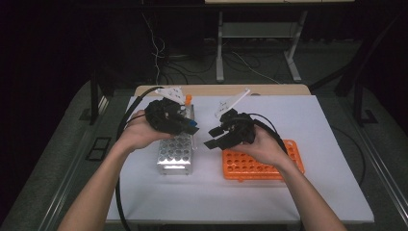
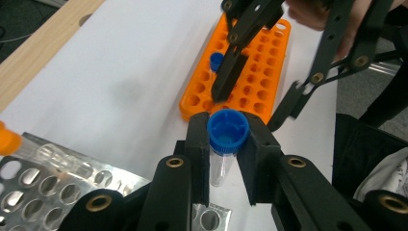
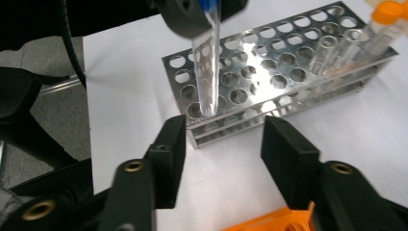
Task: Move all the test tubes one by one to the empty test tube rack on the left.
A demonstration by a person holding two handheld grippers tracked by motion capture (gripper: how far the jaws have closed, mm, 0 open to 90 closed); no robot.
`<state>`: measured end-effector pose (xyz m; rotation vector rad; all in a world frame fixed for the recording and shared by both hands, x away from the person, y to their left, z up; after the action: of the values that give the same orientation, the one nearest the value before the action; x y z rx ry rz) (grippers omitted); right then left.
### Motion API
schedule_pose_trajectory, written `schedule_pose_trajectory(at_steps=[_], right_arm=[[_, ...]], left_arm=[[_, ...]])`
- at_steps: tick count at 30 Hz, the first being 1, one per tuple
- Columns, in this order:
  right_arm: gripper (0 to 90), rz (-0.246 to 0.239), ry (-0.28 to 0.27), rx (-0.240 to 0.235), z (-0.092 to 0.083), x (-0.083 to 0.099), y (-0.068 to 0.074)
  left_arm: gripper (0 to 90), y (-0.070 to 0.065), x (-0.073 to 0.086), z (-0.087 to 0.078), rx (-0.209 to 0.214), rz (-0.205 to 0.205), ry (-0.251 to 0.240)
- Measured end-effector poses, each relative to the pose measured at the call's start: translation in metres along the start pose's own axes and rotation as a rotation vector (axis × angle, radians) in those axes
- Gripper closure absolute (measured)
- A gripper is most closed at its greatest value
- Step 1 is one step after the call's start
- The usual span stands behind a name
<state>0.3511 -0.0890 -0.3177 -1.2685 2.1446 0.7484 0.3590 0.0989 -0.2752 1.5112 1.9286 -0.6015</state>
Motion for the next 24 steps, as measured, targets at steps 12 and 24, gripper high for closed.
schedule_pose_trajectory(at_steps=[12,24], right_arm=[[9.9,0.106,-0.055,0.048,-0.027,0.021,-0.014],[0.2,0.145,-0.082,0.053,-0.041,0.046,-0.018]], left_arm=[[73.9,0.017,0.001,-0.005,-0.046,-0.031,0.000],[74.0,0.036,-0.004,-0.010,-0.096,-0.051,0.008]])
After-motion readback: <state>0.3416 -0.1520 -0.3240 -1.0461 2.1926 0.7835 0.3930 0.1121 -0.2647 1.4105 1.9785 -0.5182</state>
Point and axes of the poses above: each handheld gripper's, and its own axes: z roughly forward along the jaws, x roughly out of its underside, y roughly to its left, the point moved 3 cm from there along z, roughly forward along the jaws, and after that the axes turned 6 degrees about z, right-handed, at the moved point
